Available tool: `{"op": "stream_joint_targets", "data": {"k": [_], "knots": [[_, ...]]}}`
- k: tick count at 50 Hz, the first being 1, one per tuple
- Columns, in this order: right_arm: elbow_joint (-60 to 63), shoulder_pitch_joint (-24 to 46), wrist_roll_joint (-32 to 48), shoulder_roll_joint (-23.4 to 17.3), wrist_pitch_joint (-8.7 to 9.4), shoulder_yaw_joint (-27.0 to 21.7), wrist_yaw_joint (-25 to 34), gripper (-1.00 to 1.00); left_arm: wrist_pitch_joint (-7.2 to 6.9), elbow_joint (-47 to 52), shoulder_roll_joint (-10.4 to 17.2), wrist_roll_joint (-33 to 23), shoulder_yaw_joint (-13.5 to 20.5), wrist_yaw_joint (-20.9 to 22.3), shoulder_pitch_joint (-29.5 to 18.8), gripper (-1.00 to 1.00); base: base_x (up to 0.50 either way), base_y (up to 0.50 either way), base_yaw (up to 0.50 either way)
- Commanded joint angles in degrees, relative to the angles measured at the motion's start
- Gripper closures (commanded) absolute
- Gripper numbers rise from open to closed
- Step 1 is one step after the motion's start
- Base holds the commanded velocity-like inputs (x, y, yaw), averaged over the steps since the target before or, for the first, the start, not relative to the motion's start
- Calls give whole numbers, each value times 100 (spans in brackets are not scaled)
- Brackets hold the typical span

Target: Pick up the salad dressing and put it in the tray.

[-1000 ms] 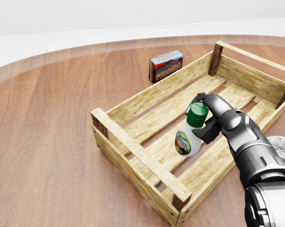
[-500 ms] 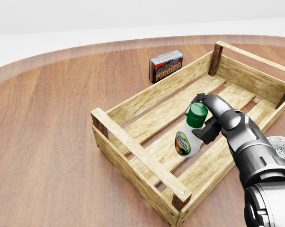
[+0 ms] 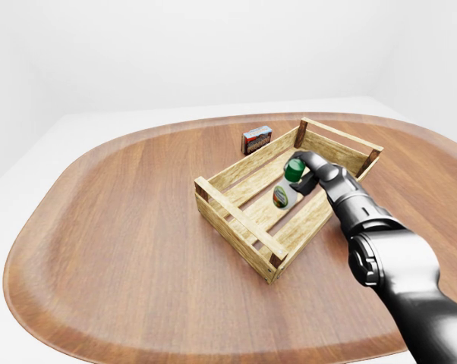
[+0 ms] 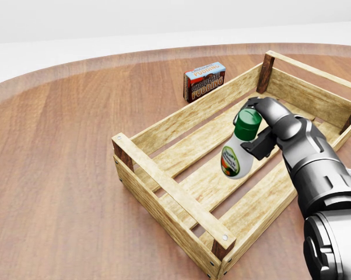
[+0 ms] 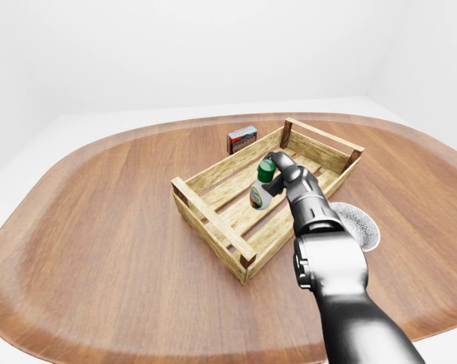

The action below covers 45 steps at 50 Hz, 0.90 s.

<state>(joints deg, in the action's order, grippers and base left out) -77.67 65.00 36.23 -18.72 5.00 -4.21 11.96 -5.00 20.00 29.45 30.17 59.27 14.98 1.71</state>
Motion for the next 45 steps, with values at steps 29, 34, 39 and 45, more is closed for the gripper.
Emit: {"op": "stream_joint_targets", "data": {"k": [29,34,39,45], "knots": [[-26,-455,-185,217,-375,-203,-396,100,0,-250,-980,-1192,22,1169,547,-100,0,0,0],[-51,-527,-141,293,-378,-212,-422,100,0,-463,-998,-1312,-91,1145,530,-100,0,0,0],[-71,-528,-14,330,-330,-205,-376,100,0,-726,-1081,-1470,-350,1045,500,-100,0,0,0],[-82,-595,29,334,-606,-276,-410,100,0,-813,-1133,-1581,-653,867,451,-100,0,0,0]]}}
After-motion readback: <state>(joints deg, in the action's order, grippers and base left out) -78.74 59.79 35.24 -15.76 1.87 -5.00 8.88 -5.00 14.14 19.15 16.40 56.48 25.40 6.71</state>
